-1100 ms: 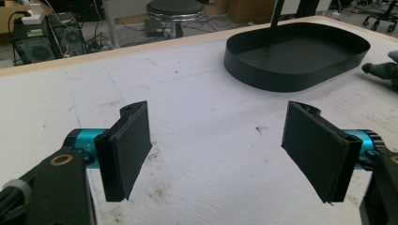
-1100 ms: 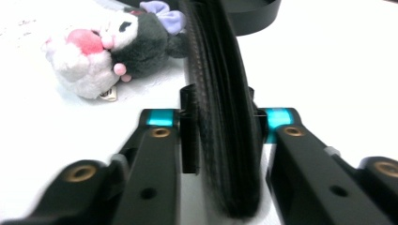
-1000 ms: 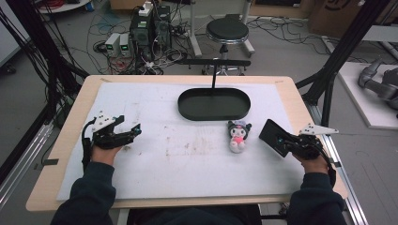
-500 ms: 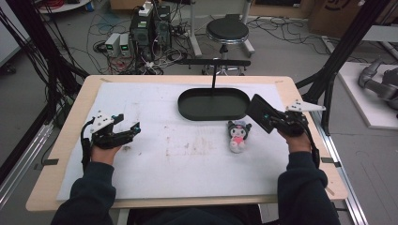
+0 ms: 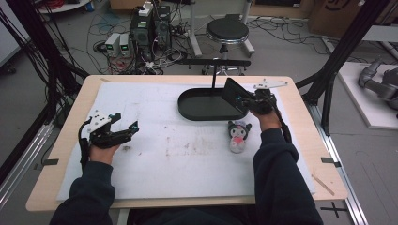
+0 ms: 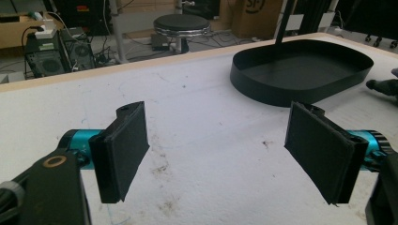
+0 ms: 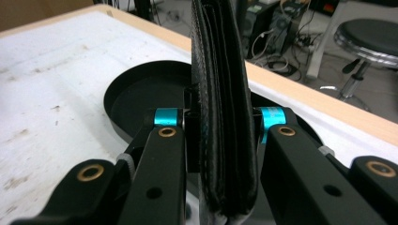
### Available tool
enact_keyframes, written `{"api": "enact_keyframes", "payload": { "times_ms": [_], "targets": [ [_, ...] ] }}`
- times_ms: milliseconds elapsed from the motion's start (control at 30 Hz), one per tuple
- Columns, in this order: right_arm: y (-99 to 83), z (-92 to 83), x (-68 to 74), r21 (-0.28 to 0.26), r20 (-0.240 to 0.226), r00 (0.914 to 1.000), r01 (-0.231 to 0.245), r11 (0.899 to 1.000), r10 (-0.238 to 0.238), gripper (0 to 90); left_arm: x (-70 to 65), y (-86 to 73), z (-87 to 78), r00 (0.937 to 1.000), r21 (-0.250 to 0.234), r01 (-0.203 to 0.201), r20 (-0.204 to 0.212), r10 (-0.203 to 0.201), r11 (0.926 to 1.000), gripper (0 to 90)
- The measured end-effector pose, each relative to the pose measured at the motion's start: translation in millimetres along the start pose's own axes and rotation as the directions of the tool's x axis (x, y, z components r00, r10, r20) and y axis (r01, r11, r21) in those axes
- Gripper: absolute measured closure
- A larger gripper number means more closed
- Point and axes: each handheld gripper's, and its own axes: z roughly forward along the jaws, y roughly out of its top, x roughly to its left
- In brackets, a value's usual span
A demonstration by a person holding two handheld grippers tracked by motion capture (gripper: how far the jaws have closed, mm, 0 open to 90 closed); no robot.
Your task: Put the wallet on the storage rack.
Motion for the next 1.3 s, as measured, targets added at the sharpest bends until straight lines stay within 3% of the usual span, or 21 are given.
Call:
{"api": "enact_keyframes", "payload": {
  "times_ms": [67, 200, 267, 367, 633, 1000, 1100, 1167, 1300],
  "targets": [
    [1.0, 4.4, 0.9, 0.006, 0.002, 1.0000, 0.000, 1.000, 0.000, 78.3, 0.0, 0.0, -0.2, 1.0000, 0.001, 0.000, 0.001, 0.000, 1.0000, 21.4],
    [4.2, 35.7, 3.5, 0.047, 0.011, 0.9999, 0.005, 0.999, -0.005, 78.2, 0.1, -0.2, 0.2, 1.0000, 0.002, 0.001, 0.001, -0.001, 1.0000, 21.4],
    [4.4, 40.1, 3.0, 0.050, 0.011, 0.9999, 0.007, 0.999, -0.008, 78.2, 0.1, -0.2, 0.2, 1.0000, 0.005, -0.001, 0.002, 0.001, 1.0000, 21.4],
    [1.8, 54.8, 4.3, 0.043, 0.021, 0.9997, -0.010, 0.999, 0.009, 78.2, 0.0, -0.3, 0.4, 1.0000, 0.005, -0.002, 0.005, 0.002, 1.0000, 21.4],
    [-10.4, 89.5, 5.8, 0.082, 0.023, 0.9966, -0.081, 0.993, 0.079, 78.0, -0.1, -0.5, 0.9, 1.0000, 0.011, 0.001, 0.007, -0.001, 0.9999, 21.5],
    [-14.0, 101.5, 0.3, 0.118, 0.075, 0.9916, -0.114, 0.986, 0.105, 74.4, -1.0, -0.6, 1.2, 1.0000, 0.020, -0.002, 0.008, 0.002, 0.9998, 21.5],
    [-14.7, 99.0, -4.1, 0.102, 0.067, 0.9869, -0.153, 0.983, 0.147, 61.8, -0.8, -0.5, 1.2, 1.0000, 0.020, -0.005, 0.008, 0.005, 0.9998, 21.6],
    [-14.0, 95.4, -5.6, 0.102, 0.090, 0.9834, -0.166, 0.981, 0.157, 55.9, -1.0, -0.6, 1.1, 1.0000, 0.020, -0.002, 0.007, 0.001, 0.9998, 21.6],
    [-12.2, 84.5, -11.3, 0.101, 0.132, 0.9803, -0.161, 0.982, 0.147, 46.6, -1.1, -0.7, 1.3, 0.9999, 0.019, -0.004, 0.009, 0.004, 0.9998, 21.6]
  ]
}}
